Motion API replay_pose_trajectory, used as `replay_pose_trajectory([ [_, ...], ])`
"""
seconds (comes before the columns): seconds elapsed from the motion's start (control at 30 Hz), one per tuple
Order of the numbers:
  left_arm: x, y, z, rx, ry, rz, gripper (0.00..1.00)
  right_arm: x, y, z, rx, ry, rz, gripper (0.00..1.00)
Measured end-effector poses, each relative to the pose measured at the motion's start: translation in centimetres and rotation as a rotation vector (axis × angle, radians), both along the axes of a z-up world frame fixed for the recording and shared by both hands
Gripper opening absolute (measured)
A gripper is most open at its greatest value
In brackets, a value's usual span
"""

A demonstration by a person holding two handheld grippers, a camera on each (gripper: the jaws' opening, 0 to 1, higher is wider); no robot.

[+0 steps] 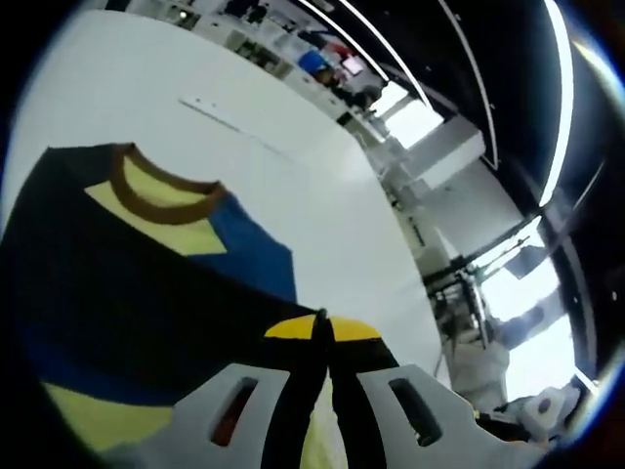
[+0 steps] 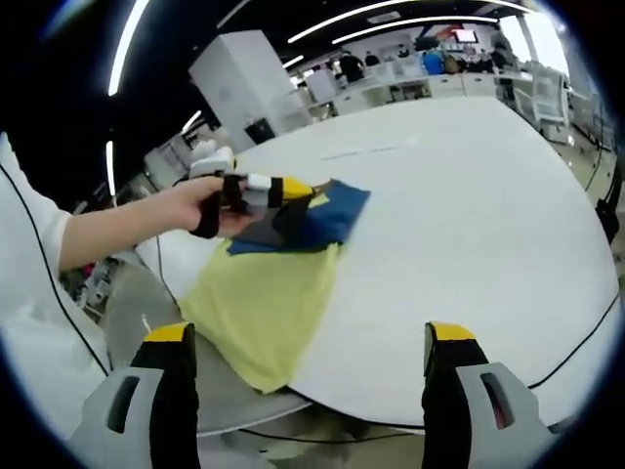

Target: Fold the garment on the visible template until the final outline fits inside the template.

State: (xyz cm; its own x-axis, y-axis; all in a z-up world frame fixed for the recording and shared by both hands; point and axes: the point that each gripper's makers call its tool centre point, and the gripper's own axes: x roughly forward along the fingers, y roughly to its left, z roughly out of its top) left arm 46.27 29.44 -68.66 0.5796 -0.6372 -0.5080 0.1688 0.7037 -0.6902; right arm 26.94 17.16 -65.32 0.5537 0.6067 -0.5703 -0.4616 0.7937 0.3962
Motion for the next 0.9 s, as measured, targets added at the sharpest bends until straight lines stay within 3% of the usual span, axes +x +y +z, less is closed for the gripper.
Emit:
replay_pose_trajectory([
  [0.43,0.2,-1.0,-2.5,0.014,0.041,0.002,0.00,-0.1,-0.7,-0.3,-0.001,0.009,-0.015,0.96],
  [0.9,0.5,-1.6,-4.6,0.071,0.032,-0.024,0.00,-0.3,-1.6,-0.5,-0.003,0.015,-0.032,0.96],
])
